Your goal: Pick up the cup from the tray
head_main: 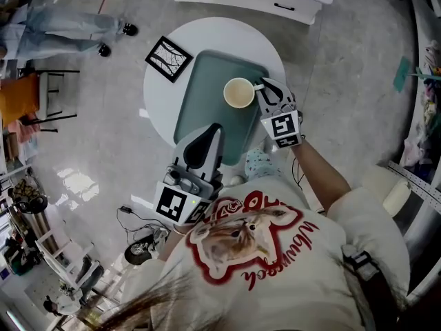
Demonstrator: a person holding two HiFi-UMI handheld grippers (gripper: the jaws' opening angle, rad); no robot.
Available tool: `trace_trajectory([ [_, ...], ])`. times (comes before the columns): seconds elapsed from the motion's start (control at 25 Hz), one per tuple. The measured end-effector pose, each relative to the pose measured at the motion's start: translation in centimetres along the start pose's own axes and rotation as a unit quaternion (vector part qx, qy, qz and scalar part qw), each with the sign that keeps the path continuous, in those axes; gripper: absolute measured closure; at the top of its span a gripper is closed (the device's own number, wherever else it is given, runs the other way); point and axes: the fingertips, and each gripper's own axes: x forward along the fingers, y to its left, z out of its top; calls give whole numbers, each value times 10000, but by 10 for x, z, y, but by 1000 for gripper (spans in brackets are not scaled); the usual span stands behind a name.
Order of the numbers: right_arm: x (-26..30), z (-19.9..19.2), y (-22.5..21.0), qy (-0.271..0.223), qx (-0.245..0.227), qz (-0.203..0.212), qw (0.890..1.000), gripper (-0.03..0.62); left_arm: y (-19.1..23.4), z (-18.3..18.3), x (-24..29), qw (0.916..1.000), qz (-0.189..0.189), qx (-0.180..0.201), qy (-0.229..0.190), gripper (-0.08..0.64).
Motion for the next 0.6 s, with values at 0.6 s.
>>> trace_trajectory([
  [0.6, 5, 11, -13, -197, 796, -363, 9960, 545, 8, 6, -10, 9997, 230, 38, -112, 541],
])
